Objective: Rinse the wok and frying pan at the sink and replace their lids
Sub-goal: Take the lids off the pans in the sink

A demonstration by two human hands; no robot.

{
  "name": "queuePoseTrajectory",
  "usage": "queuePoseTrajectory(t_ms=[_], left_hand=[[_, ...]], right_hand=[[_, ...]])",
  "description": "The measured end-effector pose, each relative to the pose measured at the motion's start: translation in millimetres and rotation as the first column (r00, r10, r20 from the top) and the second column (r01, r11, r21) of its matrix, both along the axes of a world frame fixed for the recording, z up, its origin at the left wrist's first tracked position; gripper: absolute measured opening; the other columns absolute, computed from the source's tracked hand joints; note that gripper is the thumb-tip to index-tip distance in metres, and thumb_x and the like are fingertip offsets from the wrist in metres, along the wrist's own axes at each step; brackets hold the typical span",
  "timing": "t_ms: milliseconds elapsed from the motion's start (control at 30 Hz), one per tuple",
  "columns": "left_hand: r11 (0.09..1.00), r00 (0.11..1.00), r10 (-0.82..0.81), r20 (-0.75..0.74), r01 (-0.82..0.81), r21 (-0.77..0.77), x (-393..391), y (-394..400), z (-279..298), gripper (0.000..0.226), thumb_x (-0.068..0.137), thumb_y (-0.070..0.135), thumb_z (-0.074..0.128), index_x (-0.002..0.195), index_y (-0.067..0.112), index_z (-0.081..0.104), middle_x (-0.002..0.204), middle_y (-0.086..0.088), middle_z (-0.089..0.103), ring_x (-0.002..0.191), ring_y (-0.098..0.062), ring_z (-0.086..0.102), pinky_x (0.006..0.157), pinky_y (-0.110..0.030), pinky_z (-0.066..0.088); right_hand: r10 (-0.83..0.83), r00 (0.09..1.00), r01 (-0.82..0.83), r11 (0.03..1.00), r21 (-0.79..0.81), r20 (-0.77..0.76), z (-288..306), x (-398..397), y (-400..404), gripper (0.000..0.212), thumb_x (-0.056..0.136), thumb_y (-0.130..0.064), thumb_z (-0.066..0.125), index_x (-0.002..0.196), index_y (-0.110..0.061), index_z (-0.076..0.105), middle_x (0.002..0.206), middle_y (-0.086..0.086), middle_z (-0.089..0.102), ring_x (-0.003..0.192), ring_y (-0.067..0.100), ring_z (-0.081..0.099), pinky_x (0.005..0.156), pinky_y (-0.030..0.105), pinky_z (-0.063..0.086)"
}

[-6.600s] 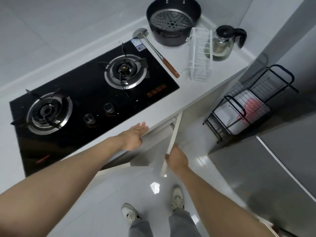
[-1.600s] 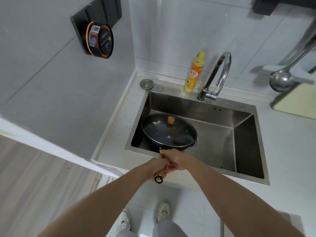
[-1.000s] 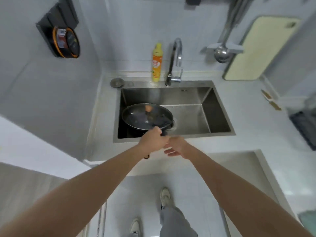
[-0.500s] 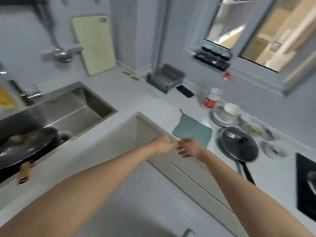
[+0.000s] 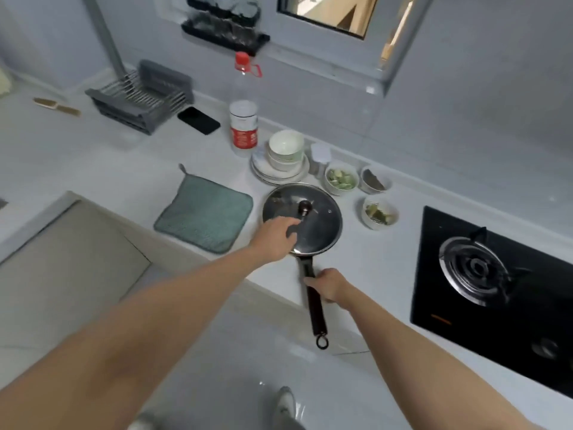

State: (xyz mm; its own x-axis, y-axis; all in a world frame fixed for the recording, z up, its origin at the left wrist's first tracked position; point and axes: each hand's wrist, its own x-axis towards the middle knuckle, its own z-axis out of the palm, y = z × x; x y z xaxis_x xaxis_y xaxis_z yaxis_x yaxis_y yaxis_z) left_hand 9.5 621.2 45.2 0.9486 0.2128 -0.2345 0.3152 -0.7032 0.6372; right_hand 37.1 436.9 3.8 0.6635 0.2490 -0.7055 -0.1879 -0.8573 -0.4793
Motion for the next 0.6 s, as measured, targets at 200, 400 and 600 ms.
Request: queuePoseTrajectory(t_ms=[200, 400, 600], left_hand=[[0.997, 0.994, -0.024, -0.106, 0.031, 0.064, 44, -9, -25, 0.059, 0.096, 0.029, 0.055, 0.15, 0.013, 0.036, 0.154, -0.009, 0.036, 0.139, -0.029, 0.04, 0.113, -0.04, 0.035], [0.996, 0.997, 0.002, -0.082, 0.006, 0.09, 56, -4, -26, 0.06, 0.096, 0.029, 0.056, 0.149, 0.012, 0.036, 0.147, -0.009, 0.045, 0.135, -0.03, 0.038, 0.11, -0.039, 0.035], [0.978, 0.985, 0.152, 0.079, -0.161, 0.135, 50, 31, 12, 0.058, 0.09, 0.039, 0.063, 0.14, 0.018, 0.041, 0.132, -0.006, 0.053, 0.121, -0.025, 0.05, 0.097, -0.043, 0.048]], right_hand=[[-0.289, 0.843, 0.426, 0.874, 0.235, -0.453, -37, 13, 8, 0.019, 0.092, -0.024, 0.067, 0.1, -0.008, 0.06, 0.065, 0.008, 0.058, 0.048, 0.021, 0.05, 0.049, 0.028, 0.045], [-0.305, 0.949, 0.314, 0.913, 0.259, -0.075, -39, 9, 10, 0.036, 0.084, -0.04, 0.074, 0.07, -0.013, 0.055, 0.047, 0.001, 0.054, 0.038, 0.017, 0.047, 0.046, 0.028, 0.043], [-0.118, 0.992, 0.103, 0.966, 0.237, 0.049, 7, 16, 30, 0.038, 0.087, -0.039, 0.068, 0.069, -0.013, 0.048, 0.051, 0.004, 0.052, 0.04, 0.018, 0.047, 0.047, 0.025, 0.041]])
